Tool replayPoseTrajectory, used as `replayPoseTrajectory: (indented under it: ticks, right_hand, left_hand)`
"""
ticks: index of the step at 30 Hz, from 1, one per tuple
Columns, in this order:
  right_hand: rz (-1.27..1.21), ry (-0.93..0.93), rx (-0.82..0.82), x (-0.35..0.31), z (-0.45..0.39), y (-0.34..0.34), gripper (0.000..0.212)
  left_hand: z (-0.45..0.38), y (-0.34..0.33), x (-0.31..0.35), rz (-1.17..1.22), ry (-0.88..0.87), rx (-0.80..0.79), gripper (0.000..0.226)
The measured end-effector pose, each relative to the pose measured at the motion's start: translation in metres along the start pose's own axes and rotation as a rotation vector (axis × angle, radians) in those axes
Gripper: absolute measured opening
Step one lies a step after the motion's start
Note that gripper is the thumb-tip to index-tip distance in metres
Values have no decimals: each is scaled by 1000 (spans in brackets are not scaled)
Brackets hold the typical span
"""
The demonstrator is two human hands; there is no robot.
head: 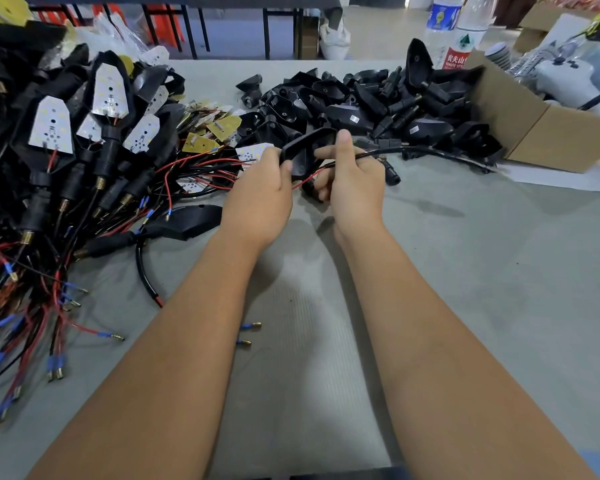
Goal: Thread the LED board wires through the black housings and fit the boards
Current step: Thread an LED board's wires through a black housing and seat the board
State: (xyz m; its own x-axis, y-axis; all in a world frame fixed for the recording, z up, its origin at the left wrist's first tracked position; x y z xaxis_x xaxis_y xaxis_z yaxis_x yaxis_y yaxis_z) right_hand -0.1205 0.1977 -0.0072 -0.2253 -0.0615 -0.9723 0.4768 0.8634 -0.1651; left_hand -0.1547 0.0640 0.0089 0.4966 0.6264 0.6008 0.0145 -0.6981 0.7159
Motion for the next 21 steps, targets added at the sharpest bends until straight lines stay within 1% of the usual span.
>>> replayPoseTrajectory:
  ticks: [2, 3, 5, 7, 9, 11, 14, 17, 21]
  right_hand:
    - [-167, -78, 24, 3, 0, 3, 38]
    - [-258, -116, 9, 4, 0, 3, 35]
    - [-373, -186, -94, 7, 0, -4, 26]
    - [-301, -212, -260, 7, 3, -15, 21]
    - [-110, -174, -422, 6, 8, -27, 18]
    - [20, -117, -506, 6, 11, -34, 15]
    - [12, -67, -483, 5, 12, -33, 14]
    - [-25, -54, -400, 3, 9, -28, 14]
    - [47, -38, -304, 2, 5, -19, 8]
  left_hand:
    - [0, 2, -1, -33, 9, 22, 27]
    - [0, 3, -2, -37, 19, 37, 28]
    - [-1, 5, -5, 1, 43, 60, 24]
    - [-1, 5, -8, 113, 71, 57, 24]
    - [-2, 4, -11, 242, 91, 51, 24]
    - [-2, 2, -15, 342, 123, 57, 21]
    - [-4, 2, -20, 448, 167, 83, 15]
    - [-5, 3, -30, 532, 241, 135, 22]
    - [-3, 0, -35, 804, 291, 151, 10]
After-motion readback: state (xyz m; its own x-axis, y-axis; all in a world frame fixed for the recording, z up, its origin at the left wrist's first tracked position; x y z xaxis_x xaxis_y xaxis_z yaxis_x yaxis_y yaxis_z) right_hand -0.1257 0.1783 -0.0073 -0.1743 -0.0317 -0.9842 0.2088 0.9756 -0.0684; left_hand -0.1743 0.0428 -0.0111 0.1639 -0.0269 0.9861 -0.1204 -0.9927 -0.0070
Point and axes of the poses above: each hand's wrist, its own z-axis away from the middle knuckle, its own y-axis out of the back of the hand, x = y × z, the point moved 7 cm from there along -z, towards the middle knuckle, and after that the axes turned 6 degrees about -x, right-handed, at the moved point
